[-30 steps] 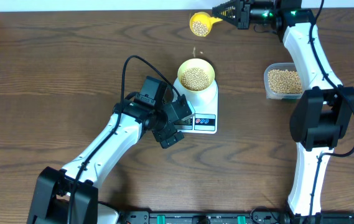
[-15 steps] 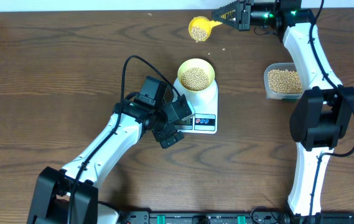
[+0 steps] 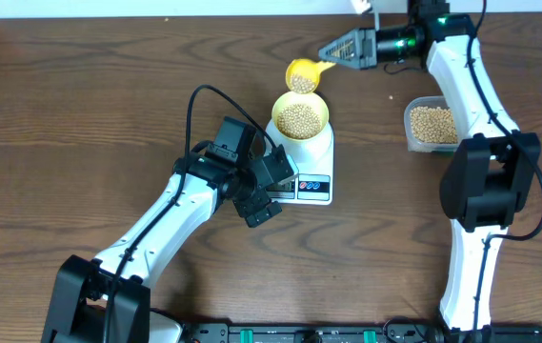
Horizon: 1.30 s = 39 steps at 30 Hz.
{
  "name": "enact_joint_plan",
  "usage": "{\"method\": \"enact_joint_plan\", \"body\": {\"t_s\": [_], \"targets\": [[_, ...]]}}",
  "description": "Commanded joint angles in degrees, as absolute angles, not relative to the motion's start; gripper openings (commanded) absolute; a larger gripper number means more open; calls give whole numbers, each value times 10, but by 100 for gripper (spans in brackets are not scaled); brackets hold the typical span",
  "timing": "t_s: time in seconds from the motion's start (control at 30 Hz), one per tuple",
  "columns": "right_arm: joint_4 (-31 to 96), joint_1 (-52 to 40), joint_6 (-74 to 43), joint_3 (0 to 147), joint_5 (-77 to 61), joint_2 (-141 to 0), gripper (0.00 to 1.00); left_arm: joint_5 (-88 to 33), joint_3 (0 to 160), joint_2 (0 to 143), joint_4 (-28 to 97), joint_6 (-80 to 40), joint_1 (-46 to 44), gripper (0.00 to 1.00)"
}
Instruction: Scoop item into bowl and weigh 50g on scale
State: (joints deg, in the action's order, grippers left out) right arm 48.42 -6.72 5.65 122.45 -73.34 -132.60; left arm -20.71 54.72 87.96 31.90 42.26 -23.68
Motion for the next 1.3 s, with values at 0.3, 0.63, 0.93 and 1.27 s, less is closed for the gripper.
{"method": "enact_joint_plan", "body": {"t_s": [0.3, 0.63, 0.93, 1.27], "targets": [[535, -97, 218, 1230, -568, -1315, 1, -214, 546, 878, 321, 429, -235, 98], [533, -109, 250, 1231, -556, -1302, 1, -214, 546, 878, 321, 429, -235, 98], [539, -110, 277, 1231, -529, -1281, 1, -214, 546, 878, 321, 429, -235, 98], [533, -112, 278, 1231, -539, -1281, 1, -214, 546, 878, 321, 429, -235, 98]]}}
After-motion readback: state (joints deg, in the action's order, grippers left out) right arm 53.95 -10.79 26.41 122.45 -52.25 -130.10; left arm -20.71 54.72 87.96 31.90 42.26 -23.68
